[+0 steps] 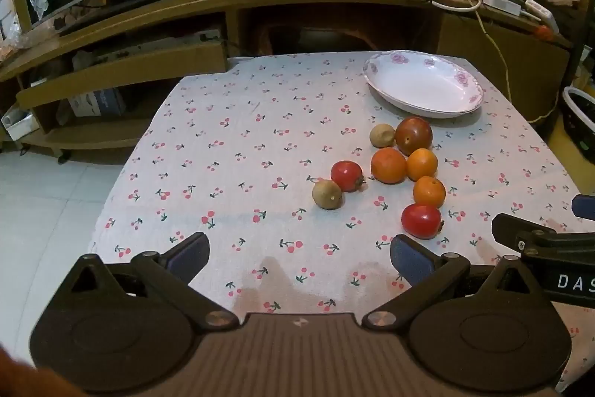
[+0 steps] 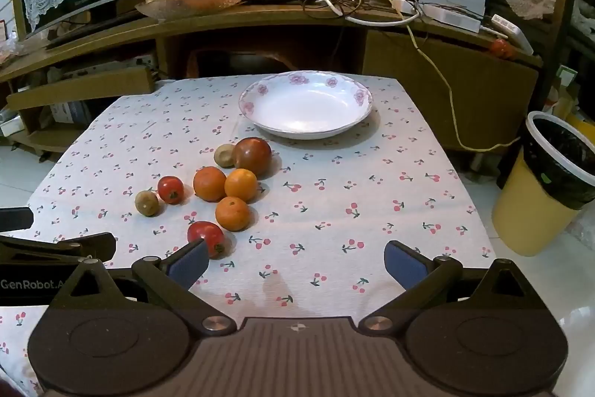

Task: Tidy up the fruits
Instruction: 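Grasp the large red tomato with the right tool while the left tool grasps the brown kiwi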

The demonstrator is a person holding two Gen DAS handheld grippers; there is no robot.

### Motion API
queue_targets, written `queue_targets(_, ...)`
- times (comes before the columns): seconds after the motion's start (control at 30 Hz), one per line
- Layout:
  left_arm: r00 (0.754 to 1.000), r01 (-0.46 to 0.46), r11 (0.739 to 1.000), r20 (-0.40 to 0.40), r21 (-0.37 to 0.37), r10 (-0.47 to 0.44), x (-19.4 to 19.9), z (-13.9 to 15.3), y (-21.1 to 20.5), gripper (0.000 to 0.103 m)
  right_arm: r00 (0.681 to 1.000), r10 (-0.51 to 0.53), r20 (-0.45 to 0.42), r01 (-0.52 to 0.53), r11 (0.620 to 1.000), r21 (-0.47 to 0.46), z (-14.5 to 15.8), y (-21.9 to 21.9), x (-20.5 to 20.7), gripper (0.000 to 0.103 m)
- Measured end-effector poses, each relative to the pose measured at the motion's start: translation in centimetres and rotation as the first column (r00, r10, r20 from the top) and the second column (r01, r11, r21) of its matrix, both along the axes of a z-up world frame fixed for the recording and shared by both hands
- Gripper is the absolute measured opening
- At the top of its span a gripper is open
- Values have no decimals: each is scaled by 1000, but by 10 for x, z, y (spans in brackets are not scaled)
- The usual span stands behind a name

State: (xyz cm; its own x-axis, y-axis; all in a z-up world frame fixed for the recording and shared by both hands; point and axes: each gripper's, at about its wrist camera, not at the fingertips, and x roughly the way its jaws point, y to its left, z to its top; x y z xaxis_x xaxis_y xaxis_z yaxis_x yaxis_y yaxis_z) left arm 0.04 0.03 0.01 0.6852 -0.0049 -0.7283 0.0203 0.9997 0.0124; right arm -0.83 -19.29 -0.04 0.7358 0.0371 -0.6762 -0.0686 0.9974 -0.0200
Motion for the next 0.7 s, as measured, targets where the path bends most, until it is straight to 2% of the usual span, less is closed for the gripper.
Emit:
queue_targets(0.17, 1000, -11, 1000, -11, -25, 10, 1, 0, 6, 103, 1000, 5, -5, -5, 1000, 4, 0, 2, 1, 98)
queue_targets(0.57, 1000, 6, 1000, 30, 5, -6, -1, -3, 12, 103, 997, 67, -40, -66, 998, 24, -8, 14, 10, 88)
queue_targets(0.7, 999, 16, 1000, 30, 19, -17, 1, -4, 12, 103, 993, 110, -51, -108, 993, 37, -11, 17, 16, 81)
